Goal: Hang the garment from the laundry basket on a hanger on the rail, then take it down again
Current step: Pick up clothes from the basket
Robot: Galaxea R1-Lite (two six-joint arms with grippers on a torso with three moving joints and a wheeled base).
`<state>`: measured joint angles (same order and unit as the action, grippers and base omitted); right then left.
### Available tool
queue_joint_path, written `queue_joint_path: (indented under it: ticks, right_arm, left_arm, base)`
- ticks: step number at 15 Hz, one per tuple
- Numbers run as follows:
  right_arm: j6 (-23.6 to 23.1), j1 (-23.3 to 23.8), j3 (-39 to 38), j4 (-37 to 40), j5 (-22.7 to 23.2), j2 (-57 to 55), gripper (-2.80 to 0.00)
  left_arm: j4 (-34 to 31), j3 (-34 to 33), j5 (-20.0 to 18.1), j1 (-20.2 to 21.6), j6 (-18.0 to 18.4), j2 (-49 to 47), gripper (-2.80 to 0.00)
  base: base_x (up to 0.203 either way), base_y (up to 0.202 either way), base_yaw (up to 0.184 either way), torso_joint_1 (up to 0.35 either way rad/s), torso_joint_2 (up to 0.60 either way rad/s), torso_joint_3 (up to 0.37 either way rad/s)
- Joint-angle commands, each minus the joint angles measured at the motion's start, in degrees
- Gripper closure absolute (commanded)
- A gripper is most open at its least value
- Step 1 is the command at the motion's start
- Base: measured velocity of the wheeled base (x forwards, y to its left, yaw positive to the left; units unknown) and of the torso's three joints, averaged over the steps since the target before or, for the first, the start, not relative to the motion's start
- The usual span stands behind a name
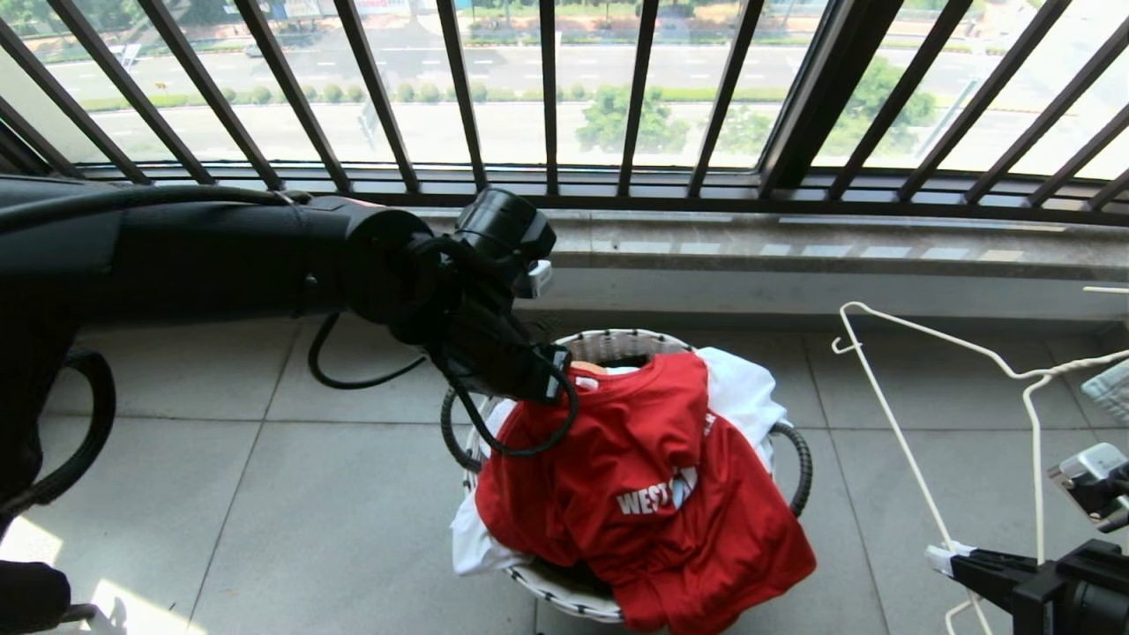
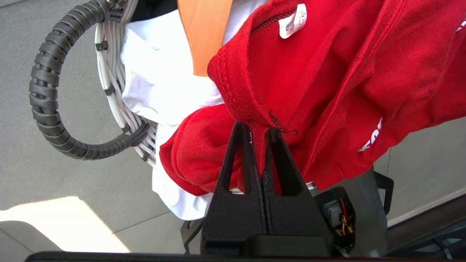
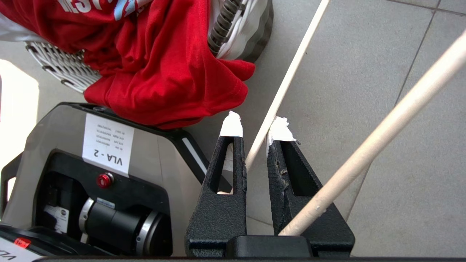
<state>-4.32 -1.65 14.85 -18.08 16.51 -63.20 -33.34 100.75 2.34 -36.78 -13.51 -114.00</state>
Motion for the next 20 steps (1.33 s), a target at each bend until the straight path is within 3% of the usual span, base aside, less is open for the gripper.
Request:
queue_joint_path:
  ticks: [1, 12, 20]
  right_arm:
    - [0.0, 0.0, 0.0, -0.1, 0.1, -0.1, 0.0]
    - [0.0, 0.0, 0.0, -0.1, 0.1, -0.2, 0.0]
    - [0.0, 0.5, 0.1, -0.2, 0.1, 0.1, 0.0]
  left_arm:
    - [-0.1, -1.2, 0.0, -0.9, -0.1, 2.0, 0.0]
    - [-0.1, -2.7, -0.1, -1.5, 0.4, 4.1, 0.0]
    - [-0.1, -2.8, -0.1, -1.9, 0.5, 4.3, 0.0]
  base:
    - [0.0, 0.0, 0.0, 0.0, 0.0, 0.0]
    - [0.0, 0.0, 0.0, 0.0, 0.0, 0.0]
    - [0.0, 0.0, 0.0, 0.002, 0.0, 0.159]
